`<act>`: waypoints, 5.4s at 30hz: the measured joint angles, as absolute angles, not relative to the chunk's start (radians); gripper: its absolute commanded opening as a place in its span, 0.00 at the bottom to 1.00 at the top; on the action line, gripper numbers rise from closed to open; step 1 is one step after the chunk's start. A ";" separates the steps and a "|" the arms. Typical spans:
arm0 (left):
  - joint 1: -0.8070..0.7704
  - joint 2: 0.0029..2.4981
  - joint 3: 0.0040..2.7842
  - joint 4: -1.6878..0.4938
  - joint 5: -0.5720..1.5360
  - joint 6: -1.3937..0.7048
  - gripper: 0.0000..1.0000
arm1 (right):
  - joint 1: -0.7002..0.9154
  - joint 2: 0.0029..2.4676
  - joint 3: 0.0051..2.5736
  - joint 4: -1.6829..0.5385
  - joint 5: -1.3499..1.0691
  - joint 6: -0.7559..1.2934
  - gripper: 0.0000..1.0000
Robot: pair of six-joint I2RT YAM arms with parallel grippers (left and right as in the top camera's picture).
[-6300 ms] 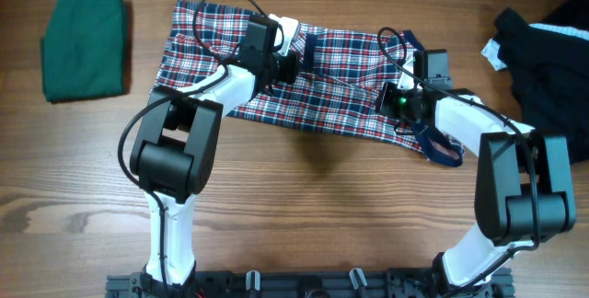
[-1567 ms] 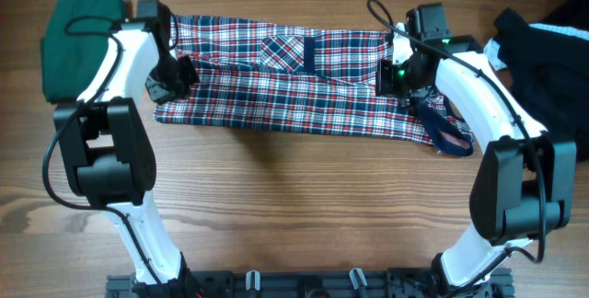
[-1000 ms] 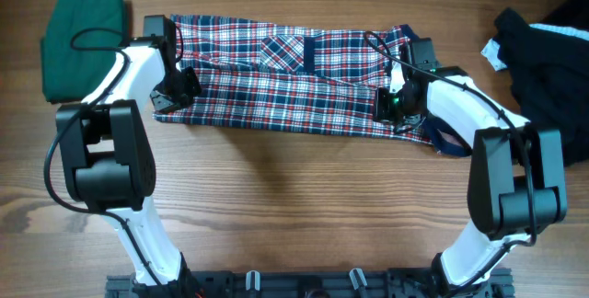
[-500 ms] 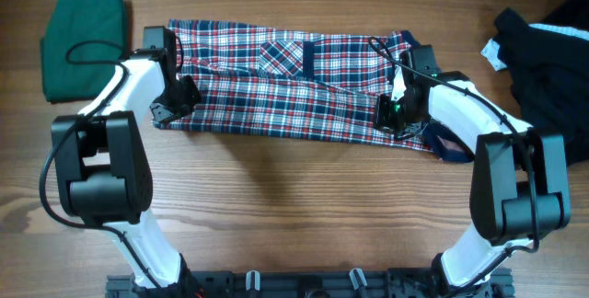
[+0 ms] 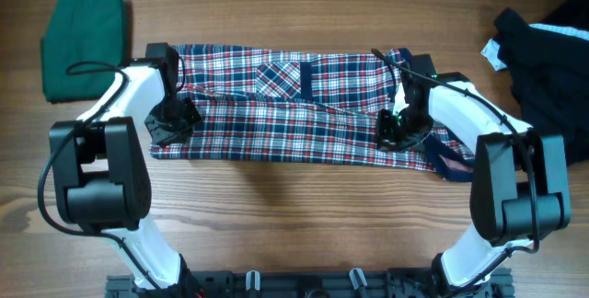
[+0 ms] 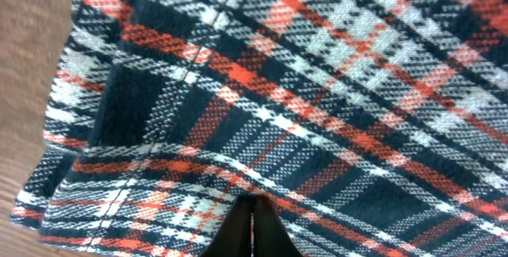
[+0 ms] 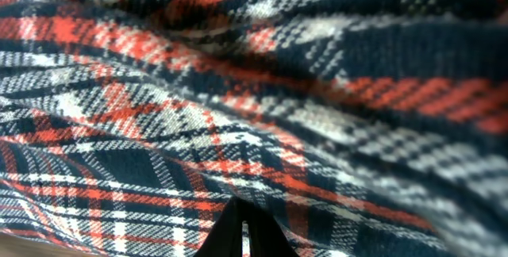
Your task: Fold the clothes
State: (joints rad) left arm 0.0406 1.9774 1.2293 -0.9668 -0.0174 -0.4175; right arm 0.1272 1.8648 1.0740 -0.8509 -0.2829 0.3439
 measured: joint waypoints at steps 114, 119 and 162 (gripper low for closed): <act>0.211 1.952 1.260 -0.813 -0.113 -0.405 0.04 | -0.106 1.735 1.220 -0.755 -0.152 0.228 0.09; 0.207 1.952 1.259 -0.795 -0.069 -0.405 0.04 | -0.106 1.735 1.220 -0.691 -0.186 0.187 0.09; 0.076 2.057 1.251 0.215 0.044 -0.058 0.89 | -0.036 1.956 1.310 -0.089 -0.293 0.020 0.83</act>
